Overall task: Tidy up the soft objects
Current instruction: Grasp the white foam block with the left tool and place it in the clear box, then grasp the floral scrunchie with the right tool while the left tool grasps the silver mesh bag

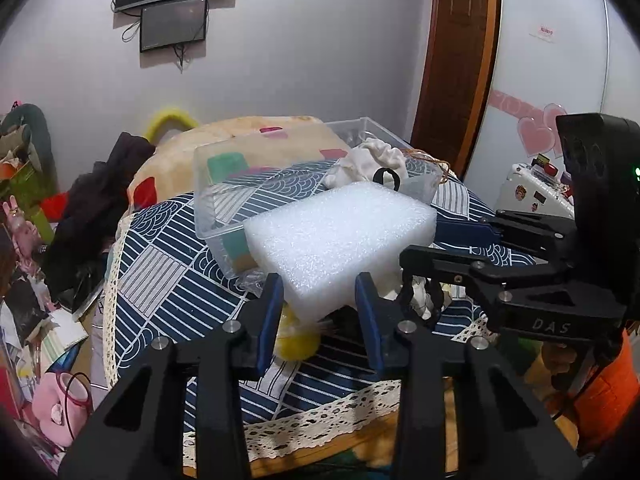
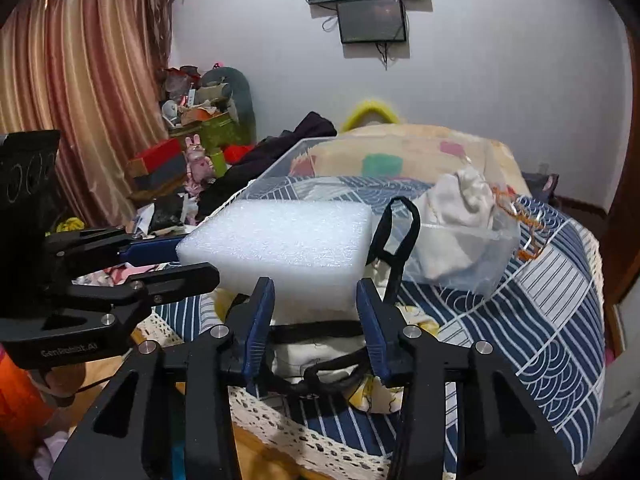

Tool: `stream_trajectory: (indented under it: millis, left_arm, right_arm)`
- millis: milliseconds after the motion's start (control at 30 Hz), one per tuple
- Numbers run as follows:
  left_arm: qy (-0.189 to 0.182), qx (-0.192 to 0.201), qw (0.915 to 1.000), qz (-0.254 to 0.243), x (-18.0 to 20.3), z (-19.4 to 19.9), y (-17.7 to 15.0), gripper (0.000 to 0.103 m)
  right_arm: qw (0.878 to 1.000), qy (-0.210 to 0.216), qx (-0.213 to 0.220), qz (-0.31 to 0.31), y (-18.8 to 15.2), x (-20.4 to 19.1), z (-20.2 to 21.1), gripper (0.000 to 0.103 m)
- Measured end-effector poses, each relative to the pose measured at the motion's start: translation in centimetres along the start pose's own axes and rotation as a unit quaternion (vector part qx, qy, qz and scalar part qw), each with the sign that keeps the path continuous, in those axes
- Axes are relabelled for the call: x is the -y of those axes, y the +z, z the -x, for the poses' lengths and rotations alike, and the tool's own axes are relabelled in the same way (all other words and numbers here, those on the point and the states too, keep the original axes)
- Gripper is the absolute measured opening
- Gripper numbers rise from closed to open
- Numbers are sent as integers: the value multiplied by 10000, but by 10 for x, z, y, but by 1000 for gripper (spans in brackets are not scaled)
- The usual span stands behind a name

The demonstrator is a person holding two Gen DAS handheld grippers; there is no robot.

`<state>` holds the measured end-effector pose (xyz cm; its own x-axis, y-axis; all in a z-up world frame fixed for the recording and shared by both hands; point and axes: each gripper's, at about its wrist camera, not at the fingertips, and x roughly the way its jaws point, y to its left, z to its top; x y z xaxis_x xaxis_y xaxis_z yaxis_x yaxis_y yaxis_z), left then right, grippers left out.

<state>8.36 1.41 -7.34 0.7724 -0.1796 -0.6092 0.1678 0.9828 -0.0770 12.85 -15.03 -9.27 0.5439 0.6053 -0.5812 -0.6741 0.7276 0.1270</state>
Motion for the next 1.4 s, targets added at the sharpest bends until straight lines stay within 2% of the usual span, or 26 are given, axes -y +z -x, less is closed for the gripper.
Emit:
stream_trajectory:
  millis: [233,500,700,1000,1100,1233,1400]
  left_arm:
    - [18,160,9999,-35,1,12,3,36]
    - [199,524,9984,-61,-2,12,26,36]
    - [164,422,9988,169,-19,-17,50,36]
    - [303,108,9989,351,-36,-62,63,36]
    - [562,-33,9972,491,-46,-75,61,36]
    - [526,-126,9959,725,-59,-80,56,36]
    - [588,-15,9960,680,-58,-67,52,38]
  right_arm:
    - [9991,-226,195,311,3,-16,6,38]
    - [9963,-491,540,451,22,-22,14,39]
    - [9933,-846,618,487,43,-18,-3,39]
    - [9930,-1077,349,325,63,-4,-40,39]
    - [9931,-1108,227,307,61,-2,-49,39]
    - [9918,-1237,129,283,56,4,-52,39]
    - [9924,-1203,204,157,56,12,-37,39]
